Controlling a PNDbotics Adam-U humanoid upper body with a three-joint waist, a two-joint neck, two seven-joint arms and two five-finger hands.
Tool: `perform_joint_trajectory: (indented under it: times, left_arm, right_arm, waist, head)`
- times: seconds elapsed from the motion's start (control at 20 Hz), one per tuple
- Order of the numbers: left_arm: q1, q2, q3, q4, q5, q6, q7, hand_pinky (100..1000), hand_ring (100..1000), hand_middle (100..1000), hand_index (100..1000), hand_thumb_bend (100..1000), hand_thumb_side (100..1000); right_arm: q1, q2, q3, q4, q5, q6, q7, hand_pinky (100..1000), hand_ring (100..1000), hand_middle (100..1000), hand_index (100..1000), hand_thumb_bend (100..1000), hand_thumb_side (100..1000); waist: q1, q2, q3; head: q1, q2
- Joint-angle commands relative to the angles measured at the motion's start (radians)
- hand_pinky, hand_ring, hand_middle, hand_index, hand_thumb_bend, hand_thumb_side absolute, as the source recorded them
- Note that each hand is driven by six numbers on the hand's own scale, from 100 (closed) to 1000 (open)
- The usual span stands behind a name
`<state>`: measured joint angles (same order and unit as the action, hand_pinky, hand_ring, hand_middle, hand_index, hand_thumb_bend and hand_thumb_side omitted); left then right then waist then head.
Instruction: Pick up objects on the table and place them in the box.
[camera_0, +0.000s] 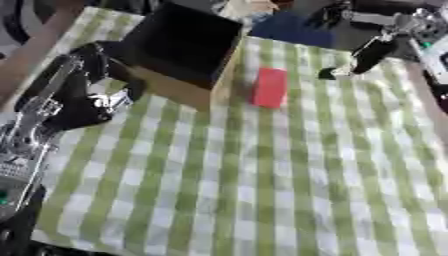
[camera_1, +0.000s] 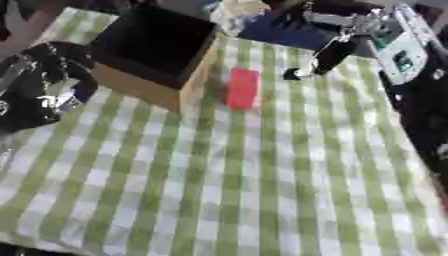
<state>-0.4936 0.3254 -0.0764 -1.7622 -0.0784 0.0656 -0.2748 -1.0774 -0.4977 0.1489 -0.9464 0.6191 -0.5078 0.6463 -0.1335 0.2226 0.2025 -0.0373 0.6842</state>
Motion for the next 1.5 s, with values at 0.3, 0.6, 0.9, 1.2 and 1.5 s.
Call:
perform_joint_trajectory:
  times: [0.3, 0.6, 0.9, 1.2, 1.5]
  left_arm:
    - [-0.020, -0.002, -0.001, -0.024, 0.006, 0.001, -0.007, 719, 597, 616, 783, 488, 393]
    - [-0.023, -0.008, -0.005, -0.024, 0.006, 0.001, -0.013, 719, 597, 616, 783, 489, 393]
    - [-0.028, -0.013, -0.007, -0.024, 0.006, 0.001, -0.019, 720, 597, 616, 784, 488, 395]
    - [-0.030, -0.017, -0.010, -0.023, 0.006, 0.001, -0.024, 721, 598, 616, 784, 488, 396]
    - [-0.031, -0.019, -0.011, -0.019, 0.005, 0.001, -0.027, 721, 597, 615, 784, 487, 397]
  right_arm:
    - [-0.040, 0.005, -0.027, 0.039, 0.044, -0.011, -0.002, 840, 882, 872, 932, 459, 292]
    - [-0.045, 0.024, -0.035, 0.067, 0.063, -0.008, -0.008, 840, 880, 869, 932, 443, 299]
    - [-0.051, 0.048, -0.049, 0.113, 0.089, 0.003, -0.022, 840, 879, 866, 933, 414, 316]
    - [-0.055, 0.067, -0.056, 0.149, 0.116, 0.006, -0.026, 841, 879, 866, 933, 403, 331]
    - [-0.058, 0.082, -0.063, 0.184, 0.156, 0.013, -0.032, 840, 880, 869, 933, 408, 345]
  waist:
    - [0.003, -0.015, 0.014]
    - [0.000, -0.016, 0.027]
    - [0.001, -0.014, 0.044]
    - [0.004, -0.012, 0.056]
    - [0.004, -0.014, 0.060]
  head:
    - [-0.016, -0.013]
    - [-0.025, -0.012]
    - [-0.032, -0.010]
    - [-0.037, -0.008]
    - [-0.038, -0.008]
